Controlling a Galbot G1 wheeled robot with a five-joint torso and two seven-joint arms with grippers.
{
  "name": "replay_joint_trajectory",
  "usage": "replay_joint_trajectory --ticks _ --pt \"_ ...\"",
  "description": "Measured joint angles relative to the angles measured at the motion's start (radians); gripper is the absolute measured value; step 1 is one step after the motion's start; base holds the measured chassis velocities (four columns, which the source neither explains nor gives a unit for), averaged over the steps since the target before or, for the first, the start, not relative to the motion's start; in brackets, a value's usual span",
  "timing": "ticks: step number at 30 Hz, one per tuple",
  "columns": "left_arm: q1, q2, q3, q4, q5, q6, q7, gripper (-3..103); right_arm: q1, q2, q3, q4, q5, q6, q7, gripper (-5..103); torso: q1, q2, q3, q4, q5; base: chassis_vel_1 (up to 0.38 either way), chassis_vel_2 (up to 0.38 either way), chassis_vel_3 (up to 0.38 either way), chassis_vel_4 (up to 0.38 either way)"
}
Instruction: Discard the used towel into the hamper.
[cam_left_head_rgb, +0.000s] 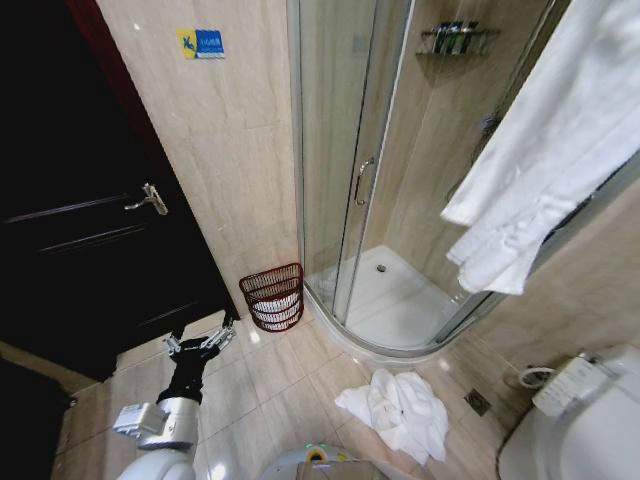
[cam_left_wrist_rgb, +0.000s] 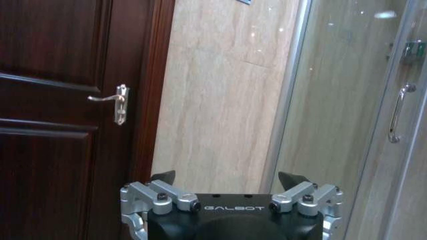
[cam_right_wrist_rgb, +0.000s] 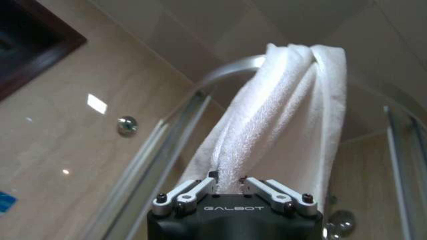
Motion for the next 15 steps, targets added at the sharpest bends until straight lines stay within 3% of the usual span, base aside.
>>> replay_joint_trajectory --ticks 3,8,15 --pt "0.0 0.0 0.0 0.0 0.0 0.0 0.0 100 -0.029 0.076 -0.008 0.102 -0.015 0.008 0.009 5 0.0 0.0 0.0 0.0001 -0.0006 0.0 0.0 0.0 0.0" --pt "0.0 0.0 0.0 0.0 0.0 0.0 0.0 100 -0.052 0.141 -0.016 0.17 -0.018 0.01 0.014 5 0.0 0.0 0.0 0.0001 0.0001 0.0 0.0 0.0 0.0" --pt "0.0 0.0 0.0 0.0 0.0 0.0 0.0 100 -0.181 0.338 -0.014 0.283 -0.079 0.068 -0.025 5 0.0 0.0 0.0 -0.0001 0.0 0.0 0.0 0.0 0.0"
